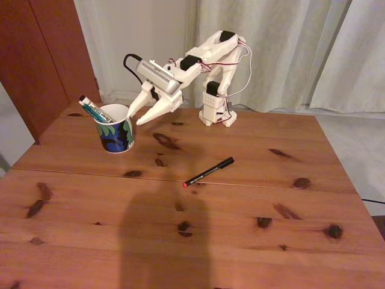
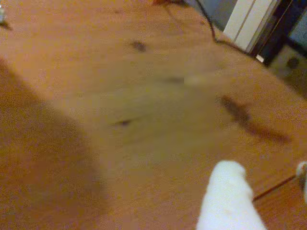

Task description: Clean up the desk and place the pens and markers into the cup

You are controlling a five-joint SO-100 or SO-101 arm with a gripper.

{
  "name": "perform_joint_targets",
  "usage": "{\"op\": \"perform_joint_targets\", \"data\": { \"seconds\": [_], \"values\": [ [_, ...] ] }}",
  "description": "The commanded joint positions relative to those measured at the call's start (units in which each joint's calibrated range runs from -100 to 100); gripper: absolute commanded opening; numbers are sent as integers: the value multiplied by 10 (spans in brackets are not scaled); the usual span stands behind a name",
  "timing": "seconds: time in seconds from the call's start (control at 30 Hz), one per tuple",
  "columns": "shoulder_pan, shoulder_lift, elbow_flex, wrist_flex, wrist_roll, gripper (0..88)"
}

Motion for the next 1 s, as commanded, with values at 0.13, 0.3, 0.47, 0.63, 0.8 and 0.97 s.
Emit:
{"op": "perform_joint_targets", "data": {
  "seconds": [0.13, 0.3, 0.47, 0.63, 0.8, 0.97],
  "values": [
    [-9, -25, 23, -6, -87, 113],
    [-9, -19, 21, 2, -109, 113],
    [-9, -25, 20, 50, -114, 113],
    [-17, -20, -39, 179, -122, 113],
    [-17, -16, -149, 405, -130, 113],
    [-17, -16, -213, 574, -131, 111]
  ]
}}
